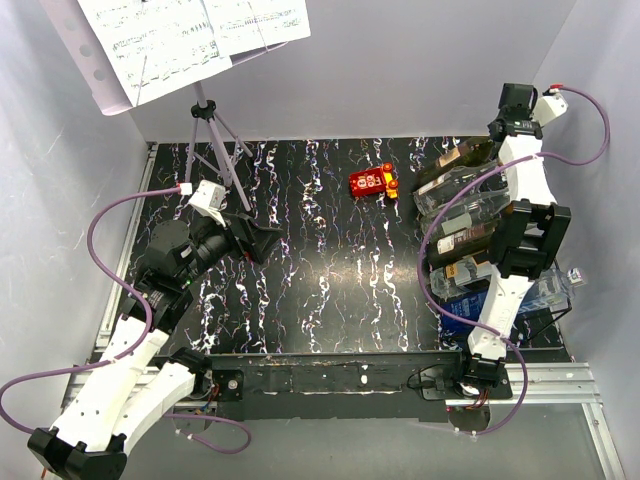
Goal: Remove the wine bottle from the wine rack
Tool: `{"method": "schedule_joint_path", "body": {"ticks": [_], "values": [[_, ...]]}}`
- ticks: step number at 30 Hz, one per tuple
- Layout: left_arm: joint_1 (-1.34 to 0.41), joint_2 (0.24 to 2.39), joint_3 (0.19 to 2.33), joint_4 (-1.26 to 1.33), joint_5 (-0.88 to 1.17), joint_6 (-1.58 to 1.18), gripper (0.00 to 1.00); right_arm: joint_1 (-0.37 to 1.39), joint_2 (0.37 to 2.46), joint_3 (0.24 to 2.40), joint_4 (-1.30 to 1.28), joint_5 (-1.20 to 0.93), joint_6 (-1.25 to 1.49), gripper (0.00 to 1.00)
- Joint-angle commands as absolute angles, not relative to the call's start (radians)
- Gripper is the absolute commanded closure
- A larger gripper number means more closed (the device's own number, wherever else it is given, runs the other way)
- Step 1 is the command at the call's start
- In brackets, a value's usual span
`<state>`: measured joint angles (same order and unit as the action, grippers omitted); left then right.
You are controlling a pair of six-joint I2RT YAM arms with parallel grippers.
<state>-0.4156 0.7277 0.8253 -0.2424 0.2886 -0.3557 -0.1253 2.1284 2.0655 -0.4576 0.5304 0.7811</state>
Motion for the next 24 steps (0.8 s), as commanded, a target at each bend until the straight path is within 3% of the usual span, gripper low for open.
{"method": "schedule_joint_path", "body": {"ticks": [1, 24], "values": [[-0.419, 0.721, 0.822, -0.238, 0.276, -0.348, 0.02, -0.13, 2.042, 2.059, -0.295, 0.45, 0.755, 0.99], [-0.419, 0.732, 0.819, -0.236, 0.265, -0.345, 0.02, 0.0, 1.899, 2.03, 0.029, 0.396, 0.267, 0.99]]}}
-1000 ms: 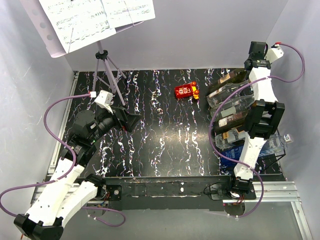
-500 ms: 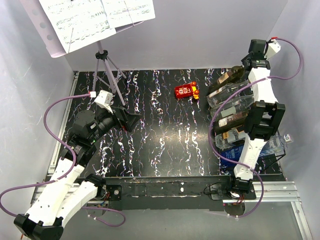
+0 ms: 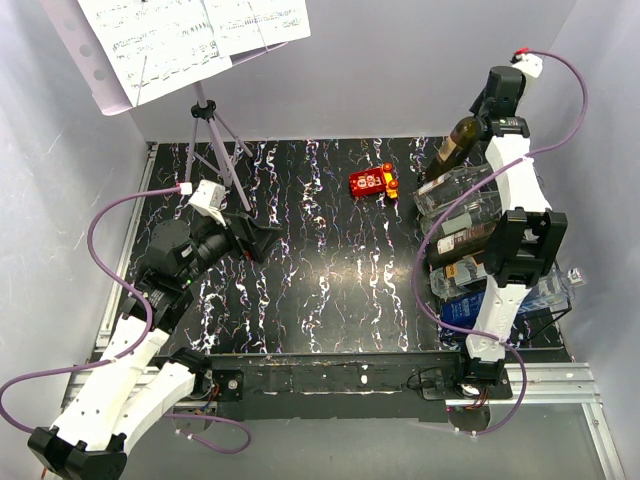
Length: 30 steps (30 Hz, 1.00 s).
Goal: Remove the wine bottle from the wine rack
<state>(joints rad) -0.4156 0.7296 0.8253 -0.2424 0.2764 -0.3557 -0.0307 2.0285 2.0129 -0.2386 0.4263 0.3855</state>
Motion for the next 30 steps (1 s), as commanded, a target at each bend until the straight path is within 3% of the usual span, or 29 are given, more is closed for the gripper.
{"method": "schedule_joint_path", "body": {"ticks": [1, 14, 24, 30], "values": [[-0.42, 0.73, 0.819, -0.238, 0.262, -0.344, 0.02, -0.002, 1.887, 2.022, 0.044, 0.379, 0.259, 0.99], [-0.419, 0.721, 0.808, -0.232, 0.244, -0.327, 0.02, 0.13, 1.678, 1.869, 0.182, 0.161, 0.14, 0.99], [-0.419, 0.661, 0.802, -0.265, 0.051, -0.327, 0.02, 0.34, 1.381, 1.479, 0.339, -0.138, 0.098, 0.99], [-0.419, 0.592, 0.784, -0.279, -0.089, -0.336, 0.02, 0.524, 1.302, 1.298, 0.383, -0.291, 0.032, 0.99]]}}
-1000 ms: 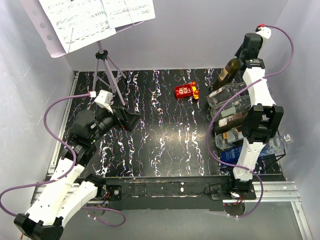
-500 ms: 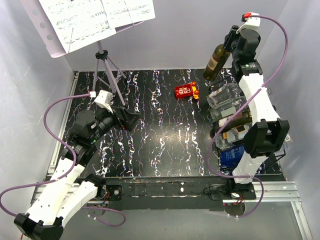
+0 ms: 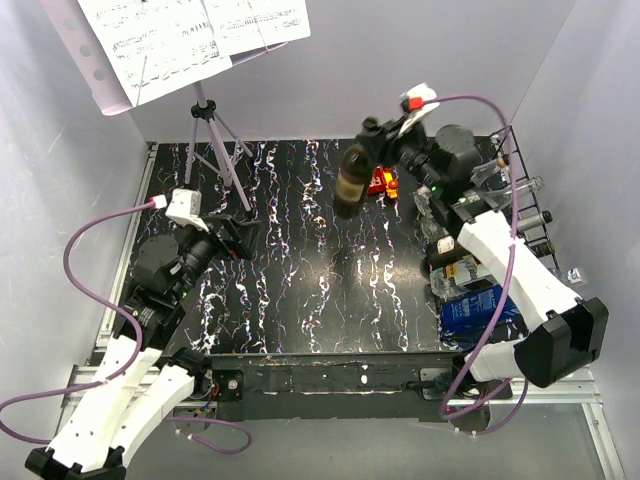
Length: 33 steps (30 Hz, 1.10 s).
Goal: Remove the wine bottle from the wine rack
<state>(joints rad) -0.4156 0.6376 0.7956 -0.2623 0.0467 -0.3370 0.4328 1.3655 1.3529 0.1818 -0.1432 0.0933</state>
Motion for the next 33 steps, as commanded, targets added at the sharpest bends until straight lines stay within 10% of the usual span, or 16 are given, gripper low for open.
{"method": "schedule_joint_path", "body": {"ticks": [1, 24, 33], "values": [[-0.419, 0.583, 0.782, -0.278, -0.106, -0.339, 0.02, 0.552, 1.293, 1.269, 0.409, -0.31, 0.025, 0.99], [-0.419, 0.586, 0.753, -0.233, -0.025, -0.336, 0.02, 0.939, 1.422, 1.036, 0.583, -0.268, -0.11, 0.98], [-0.433, 0.617, 0.768, -0.226, 0.095, -0.301, 0.02, 0.963, 1.382, 0.986, 0.604, -0.196, -0.06, 0.27]]}}
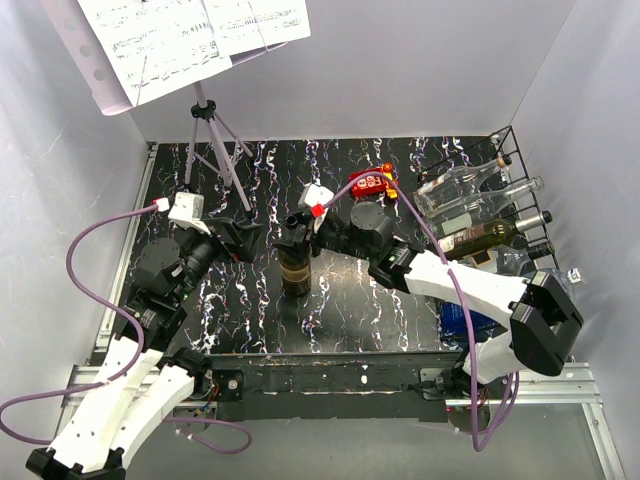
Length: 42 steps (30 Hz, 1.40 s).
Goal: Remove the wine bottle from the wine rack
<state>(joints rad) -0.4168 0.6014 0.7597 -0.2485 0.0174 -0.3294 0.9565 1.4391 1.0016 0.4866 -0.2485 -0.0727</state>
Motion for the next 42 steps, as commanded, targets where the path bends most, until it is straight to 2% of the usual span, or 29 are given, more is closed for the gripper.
{"method": "schedule_joint_path", "body": {"ticks": [1, 4, 8, 16, 19, 22, 24, 28, 31, 36, 42], "values": [[-0.437, 0.626, 0.776, -0.224, 0.115, -0.292, 0.02, 0.963, 1.367, 0.982, 0.601, -0.19, -0.057, 0.23], [-0.459, 0.652, 0.799, -0.227, 0.158, -0.27, 0.03, 0.963, 1.319, 0.974, 0.562, -0.19, -0.045, 0.15], [-0.491, 0.699, 0.818, -0.235, 0.18, -0.256, 0.06, 0.963, 1.203, 0.916, 0.482, -0.242, -0.025, 0.13], [-0.65, 0.822, 0.851, -0.221, 0.048, -0.242, 0.14, 0.969, 0.889, 0.747, 0.313, -0.218, 0.086, 0.15], [-0.689, 0.885, 0.859, -0.204, -0.036, -0.248, 0.19, 0.973, 0.78, 0.687, 0.282, -0.181, 0.097, 0.15], [-0.696, 0.943, 0.867, -0.189, -0.075, -0.256, 0.29, 0.971, 0.691, 0.643, 0.255, -0.138, 0.101, 0.15], [-0.701, 0.966, 0.871, -0.173, -0.086, -0.258, 0.39, 0.971, 0.66, 0.629, 0.236, -0.123, 0.103, 0.15], [-0.709, 0.999, 0.888, -0.176, -0.162, -0.287, 0.78, 0.971, 0.612, 0.595, 0.222, -0.117, 0.109, 0.15], [-0.709, 0.993, 0.923, -0.231, -0.306, -0.311, 1.0, 0.971, 0.594, 0.584, 0.206, -0.112, 0.113, 0.15], [-0.681, 1.018, 0.998, -0.285, -0.648, -0.238, 1.0, 0.971, 0.549, 0.551, 0.207, -0.071, 0.146, 0.16], [-0.464, 1.069, 1.072, -0.282, -0.661, -0.16, 1.0, 0.971, 0.45, 0.514, 0.155, -0.034, 0.135, 0.16]]}}
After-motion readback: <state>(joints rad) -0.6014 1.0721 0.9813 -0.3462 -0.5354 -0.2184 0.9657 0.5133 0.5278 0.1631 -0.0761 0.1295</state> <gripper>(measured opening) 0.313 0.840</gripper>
